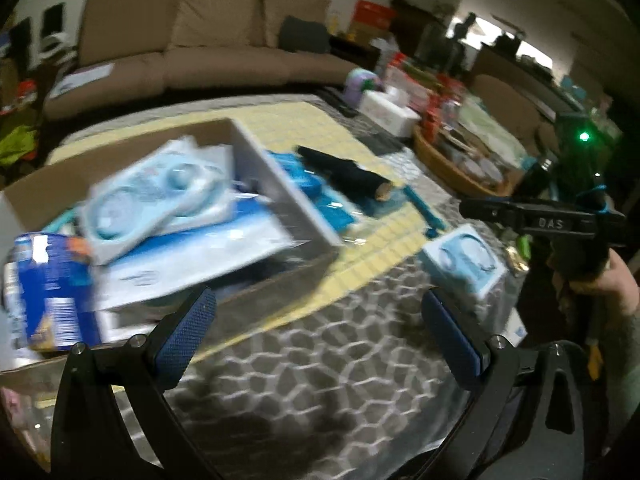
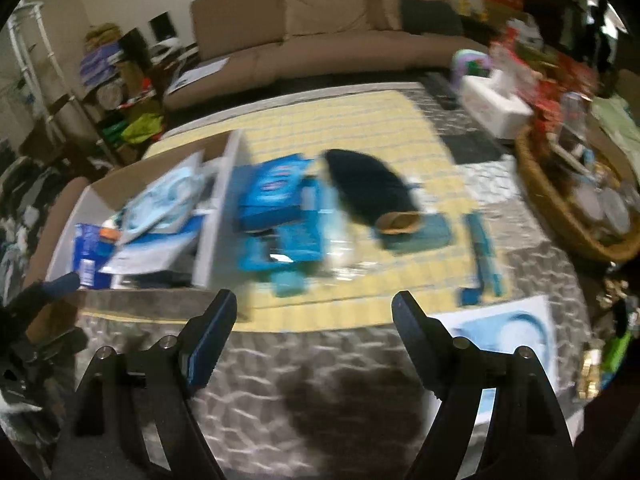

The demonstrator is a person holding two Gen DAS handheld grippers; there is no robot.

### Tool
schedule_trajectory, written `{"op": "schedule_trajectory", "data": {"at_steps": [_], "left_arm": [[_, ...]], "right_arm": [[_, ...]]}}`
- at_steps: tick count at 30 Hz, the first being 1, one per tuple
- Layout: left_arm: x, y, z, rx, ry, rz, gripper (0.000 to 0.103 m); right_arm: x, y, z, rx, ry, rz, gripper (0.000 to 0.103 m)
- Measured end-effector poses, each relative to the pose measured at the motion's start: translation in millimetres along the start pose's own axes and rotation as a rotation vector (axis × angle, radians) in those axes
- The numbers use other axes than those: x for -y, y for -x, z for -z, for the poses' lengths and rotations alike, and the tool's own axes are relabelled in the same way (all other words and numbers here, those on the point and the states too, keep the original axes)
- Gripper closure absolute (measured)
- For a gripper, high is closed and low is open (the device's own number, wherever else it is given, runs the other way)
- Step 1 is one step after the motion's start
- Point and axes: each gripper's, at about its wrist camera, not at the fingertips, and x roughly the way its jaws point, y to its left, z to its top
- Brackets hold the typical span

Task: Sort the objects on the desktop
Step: 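Grasp the white UEH mask box edge with the right gripper and lift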

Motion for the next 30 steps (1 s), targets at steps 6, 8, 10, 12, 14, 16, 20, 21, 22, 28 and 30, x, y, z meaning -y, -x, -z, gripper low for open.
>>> {"op": "schedule_trajectory", "data": {"at_steps": [6,8,10,12,14,16,20,21,22,28,30], "left_arm": [[63.2,-46.2,-3.3,-0.052,-0.057,0.085,0.000],[85.1,-66.6,-4.0,-0.082,-0.077,0.099,0.000],[106.3,-92.0,-3.6,-0.118,-0.088,0.122,0.000],[122.9,-117.8,0.1,-0.160,-0.078,0.145,0.000],[134.1,-142.2,4.7,-0.204,-0.054,0.167,0.000],[143.7,-166.7,10.5,-0.245,-0.028,0.182,0.000],[158.6,-200.0,20.1,-0.287,-0.016,0.170,0.000],[161.3,-206.3,21.5,-0.293,-0.019,0.163,0.000],[164.1,-212.2,23.3,-0.299,-0.023,0.152,0.000],[170.1,-231.8,29.1,-0.316,-0.024,0.138,0.000],[171.4,-234.7,29.7,-0.315,-0.031,0.131,0.003]], "right_arm": [[96.5,16.9,20.9,0.018,-0.097,0.093,0.019],[130.0,17.9,32.3,0.012,-0.127,0.123,0.018],[153.9,15.7,42.5,0.000,-0.147,0.144,0.018],[180.6,10.8,56.1,-0.013,-0.169,0.174,0.018],[201.6,5.4,68.1,-0.023,-0.189,0.195,0.018],[218.9,-0.2,80.1,-0.031,-0.209,0.202,0.018],[241.5,-13.1,97.2,-0.034,-0.239,0.169,0.018],[245.0,-16.0,100.6,-0.034,-0.242,0.161,0.018],[247.7,-18.2,102.9,-0.033,-0.244,0.154,0.018],[257.2,-34.9,109.4,-0.032,-0.257,0.096,0.019],[256.9,-39.5,109.6,-0.034,-0.257,0.075,0.020]]}}
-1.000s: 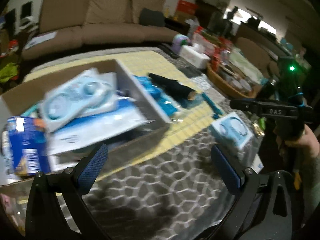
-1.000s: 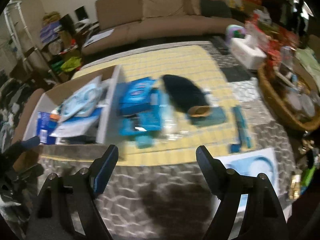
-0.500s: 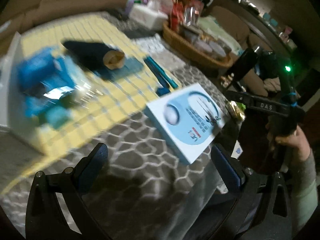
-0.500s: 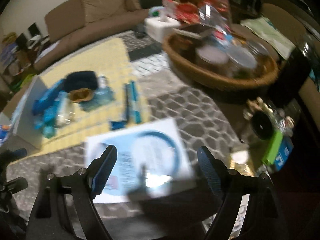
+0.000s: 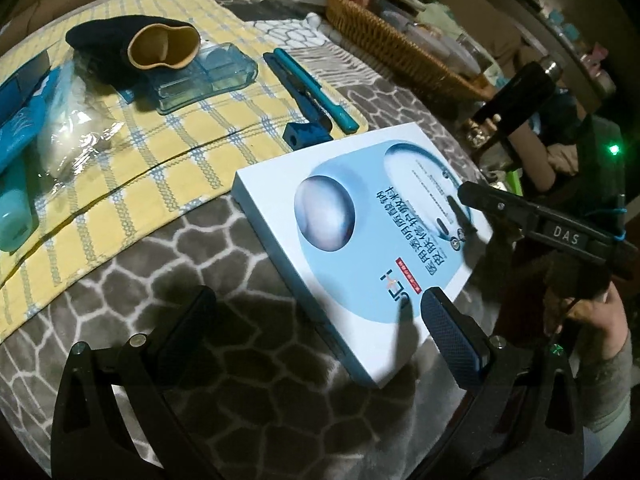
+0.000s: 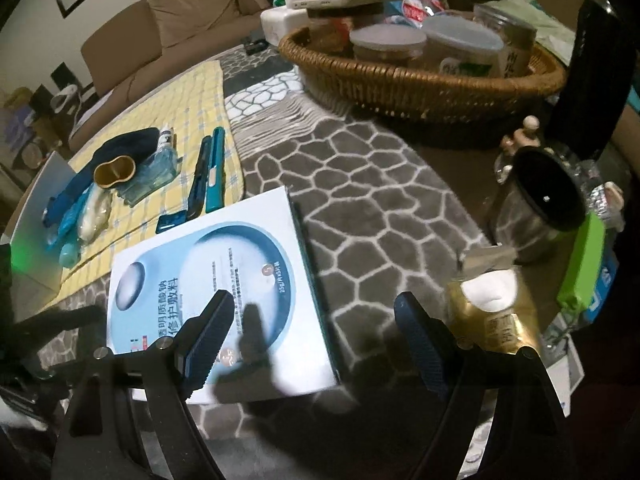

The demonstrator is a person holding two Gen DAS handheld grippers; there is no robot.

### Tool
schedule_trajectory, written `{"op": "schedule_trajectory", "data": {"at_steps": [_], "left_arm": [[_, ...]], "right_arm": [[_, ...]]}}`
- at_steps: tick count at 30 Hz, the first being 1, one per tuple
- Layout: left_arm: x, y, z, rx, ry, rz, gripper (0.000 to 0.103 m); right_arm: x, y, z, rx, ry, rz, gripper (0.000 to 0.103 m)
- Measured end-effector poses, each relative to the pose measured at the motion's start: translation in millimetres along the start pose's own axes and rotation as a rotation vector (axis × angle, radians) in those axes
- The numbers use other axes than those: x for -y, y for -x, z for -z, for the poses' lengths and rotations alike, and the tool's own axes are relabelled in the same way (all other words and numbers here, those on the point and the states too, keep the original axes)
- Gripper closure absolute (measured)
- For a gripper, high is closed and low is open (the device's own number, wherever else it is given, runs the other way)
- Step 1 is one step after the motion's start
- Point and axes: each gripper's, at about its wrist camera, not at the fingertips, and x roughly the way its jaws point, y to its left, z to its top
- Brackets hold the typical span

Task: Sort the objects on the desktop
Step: 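Grasp the white UEH mask box edge with the right gripper and lift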

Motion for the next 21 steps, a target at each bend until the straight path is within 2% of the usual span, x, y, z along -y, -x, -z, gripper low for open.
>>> {"op": "schedule_trajectory", "data": {"at_steps": [1,3,6,8,10,12,15,21], "left_arm": [[1.2,-0.9,0.0,0.005,-0.008,-0.005,0.004],[3.9,-2.6,-0.7,0.011,-0.022,-0.013,0.009],[10.1,-5.1,-2.6,0.014,-0.046,-0.022,0.016],[16.3,-8.2,-3.8,0.006,-0.059,-0.032,0.016],[14.9,-7.8,-4.5,0.003,-0.040,-0.033,0.016],[8.6,-3.0,-4.9,0.009,-0.004,-0.004,0.016],[6.4,15.6,-6.8,0.039,0.000,0.015,0.016],[-4.0,93.7,-18.7,0.167,-0.019,0.028,0.014]], "right_arm": [[-1.2,-1.8,0.2,-0.001,0.004,-0.012,0.021],[-5.0,-6.7,0.5,-0.013,0.014,-0.025,0.032],[-11.9,-14.5,2.1,-0.038,0.009,-0.079,0.040],[-20.2,-16.7,4.0,-0.052,0.011,-0.113,0.041],[-31.7,-15.0,5.3,-0.050,0.042,-0.072,0.041],[-34.0,-9.1,4.3,-0.047,0.032,-0.077,0.041],[-39.5,6.7,1.8,-0.038,0.021,-0.108,0.041],[-87.8,57.9,-17.5,0.041,0.095,-0.102,0.041]]}}
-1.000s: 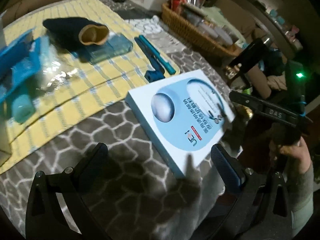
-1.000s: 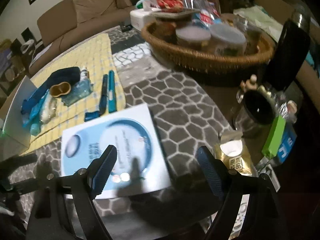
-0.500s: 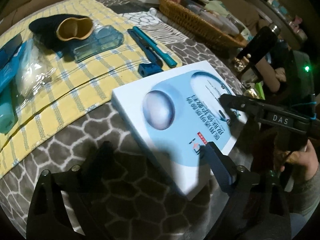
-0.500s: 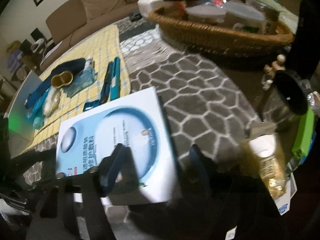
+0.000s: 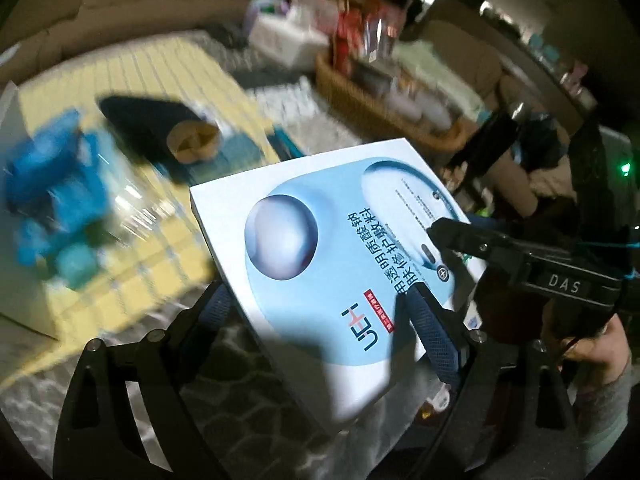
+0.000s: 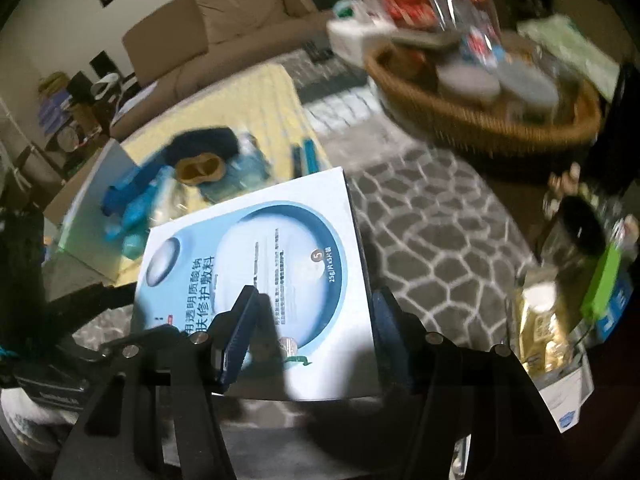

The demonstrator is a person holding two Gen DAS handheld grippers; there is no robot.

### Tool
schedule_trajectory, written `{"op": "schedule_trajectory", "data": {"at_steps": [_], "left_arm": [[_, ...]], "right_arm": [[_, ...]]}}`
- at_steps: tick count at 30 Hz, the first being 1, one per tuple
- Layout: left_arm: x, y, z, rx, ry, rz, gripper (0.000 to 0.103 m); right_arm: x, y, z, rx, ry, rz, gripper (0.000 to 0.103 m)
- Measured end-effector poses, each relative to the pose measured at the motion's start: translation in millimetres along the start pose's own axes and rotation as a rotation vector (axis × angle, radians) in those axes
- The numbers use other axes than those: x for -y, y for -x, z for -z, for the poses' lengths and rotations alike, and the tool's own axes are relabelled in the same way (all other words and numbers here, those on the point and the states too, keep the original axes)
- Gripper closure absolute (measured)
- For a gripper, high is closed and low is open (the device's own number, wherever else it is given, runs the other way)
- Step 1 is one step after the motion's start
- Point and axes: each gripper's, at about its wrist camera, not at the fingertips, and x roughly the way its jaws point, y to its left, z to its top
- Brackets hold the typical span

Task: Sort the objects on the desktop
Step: 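Grasp the white UEH mask box edge with the right gripper and lift, then carry the mask box into the cardboard box and open the right gripper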

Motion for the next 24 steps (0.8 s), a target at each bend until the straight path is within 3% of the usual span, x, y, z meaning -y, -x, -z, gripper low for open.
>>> {"op": "schedule_trajectory", "data": {"at_steps": [6,13,19,24], "left_arm": [[-45.0,97.8,-20.3,0.132,0.020,-0.036,0.012],[-146.3,194.1,-30.9,0.205,0.091,-0.124,0.012],[-242.9,228.5,-32.2,0.207,0.193,-0.201,0.011],[-307.4,215.0,-36.7,0.182,0.269,-0.229,0.011]], "right_arm": [[-78.9,20.9,-38.1,0.060,0.060,-0.096,0.041],[-200.1,-19.5,-72.1,0.020,0.118,-0.272,0.041],[-291.7,-87.5,-93.4,-0.065,0.163,-0.348,0.041],[-342.6,-147.5,-107.7,-0.152,0.199,-0.344,0.041]]}}
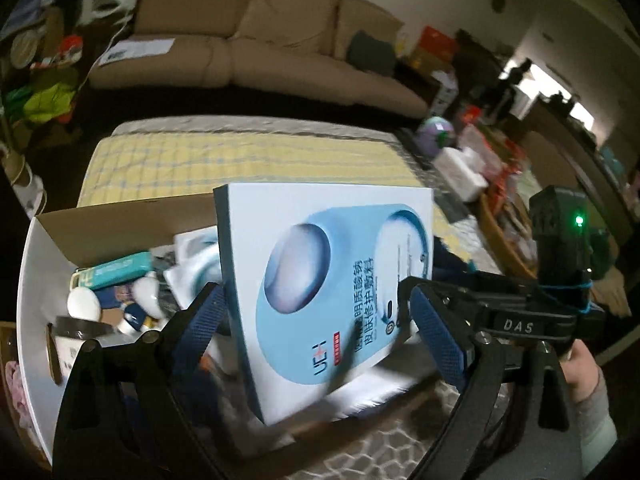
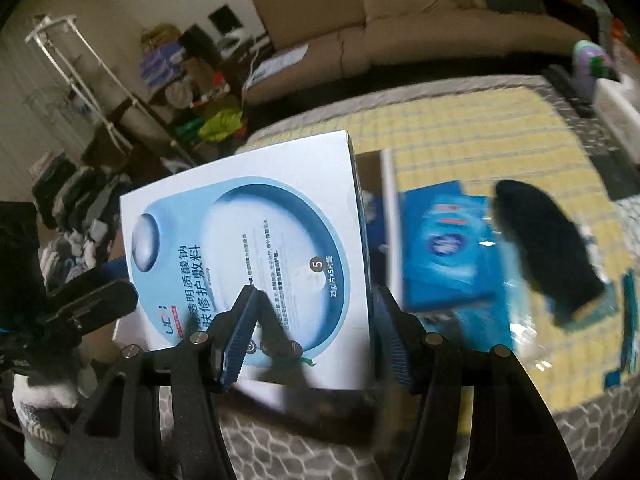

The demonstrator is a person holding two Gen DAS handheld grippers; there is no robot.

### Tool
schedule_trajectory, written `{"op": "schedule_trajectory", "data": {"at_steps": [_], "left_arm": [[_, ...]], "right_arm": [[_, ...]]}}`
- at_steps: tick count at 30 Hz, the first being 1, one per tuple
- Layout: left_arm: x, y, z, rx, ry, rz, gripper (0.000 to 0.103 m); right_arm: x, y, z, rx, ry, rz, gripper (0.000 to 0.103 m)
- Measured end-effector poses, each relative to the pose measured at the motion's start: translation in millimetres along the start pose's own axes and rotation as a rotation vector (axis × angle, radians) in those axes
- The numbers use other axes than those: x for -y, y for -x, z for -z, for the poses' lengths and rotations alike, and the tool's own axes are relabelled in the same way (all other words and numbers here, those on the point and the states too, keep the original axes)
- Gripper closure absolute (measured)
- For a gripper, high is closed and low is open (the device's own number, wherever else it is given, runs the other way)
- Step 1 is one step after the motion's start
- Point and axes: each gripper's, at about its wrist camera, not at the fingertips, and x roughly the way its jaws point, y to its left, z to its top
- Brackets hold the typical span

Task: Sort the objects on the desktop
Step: 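Carry the mask box into the cardboard box and open the right gripper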

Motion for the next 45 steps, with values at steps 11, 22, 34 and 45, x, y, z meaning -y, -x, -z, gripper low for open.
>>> {"op": "schedule_trajectory", "data": {"at_steps": [11,22,34,45], "left_arm": [[-26.9,-81.3,-10.9,-0.159,0.009,-0.057,0.008],[-26.7,-93.3,-9.3,-0.192,-0.006,-0.118,0.006],[27.5,-13.6,9.7,-0.010,-0.112,-0.075,0.000],[168.6,-19.1,57.4,-0.023,-0.265,0.113,0.000]], "right_arm": [[-1.0,-60.2,-38.9,-0.083,0.138,0.210,0.042],[-9.0,-61.6,-28.2,-0.072,0.227,0.269,0.044],[19.0,44.1,-1.7,0.073,0.131,0.226,0.023],[127.8,131.7,60.1,0.119,-0.044,0.323,0.021]]}}
